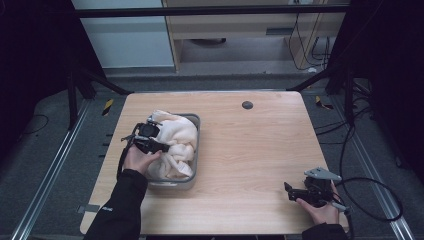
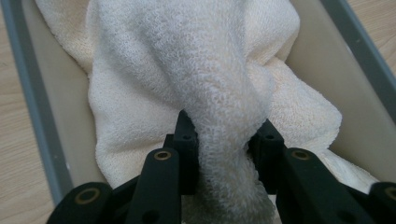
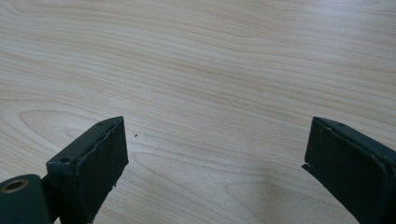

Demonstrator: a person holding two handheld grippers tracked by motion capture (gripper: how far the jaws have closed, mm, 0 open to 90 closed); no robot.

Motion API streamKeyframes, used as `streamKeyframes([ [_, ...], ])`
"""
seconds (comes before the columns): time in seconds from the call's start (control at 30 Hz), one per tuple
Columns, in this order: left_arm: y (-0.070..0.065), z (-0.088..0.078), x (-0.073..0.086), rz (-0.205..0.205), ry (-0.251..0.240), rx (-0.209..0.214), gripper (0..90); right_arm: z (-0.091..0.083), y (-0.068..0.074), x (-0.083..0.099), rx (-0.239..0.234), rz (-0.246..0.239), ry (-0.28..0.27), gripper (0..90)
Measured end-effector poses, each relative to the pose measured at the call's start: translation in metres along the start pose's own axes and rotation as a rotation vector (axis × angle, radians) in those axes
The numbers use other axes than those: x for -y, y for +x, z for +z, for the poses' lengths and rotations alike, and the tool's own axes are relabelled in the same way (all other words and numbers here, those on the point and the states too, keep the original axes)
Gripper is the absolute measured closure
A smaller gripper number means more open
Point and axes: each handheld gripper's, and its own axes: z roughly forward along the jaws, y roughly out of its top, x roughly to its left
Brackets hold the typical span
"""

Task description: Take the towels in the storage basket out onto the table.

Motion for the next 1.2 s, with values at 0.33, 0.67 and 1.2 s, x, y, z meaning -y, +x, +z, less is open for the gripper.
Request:
streamKeyframes([
  [0.33, 0.004, -0.031, -0.003, -0.007, -0.078, 0.018, 69.6, 0.0, 0.0, 0.0, 0.0, -0.002, 0.001, 5.8],
  [0.67, 0.001, -0.064, -0.013, 0.018, -0.137, 0.01, 69.6, 0.0, 0.0, 0.0, 0.0, 0.004, -0.001, 5.8],
  [1.2, -0.01, -0.098, -0.033, 0.077, -0.14, 0.008, 69.6, 0.0, -0.001, -0.001, 0.002, 0.001, -0.001, 5.8],
])
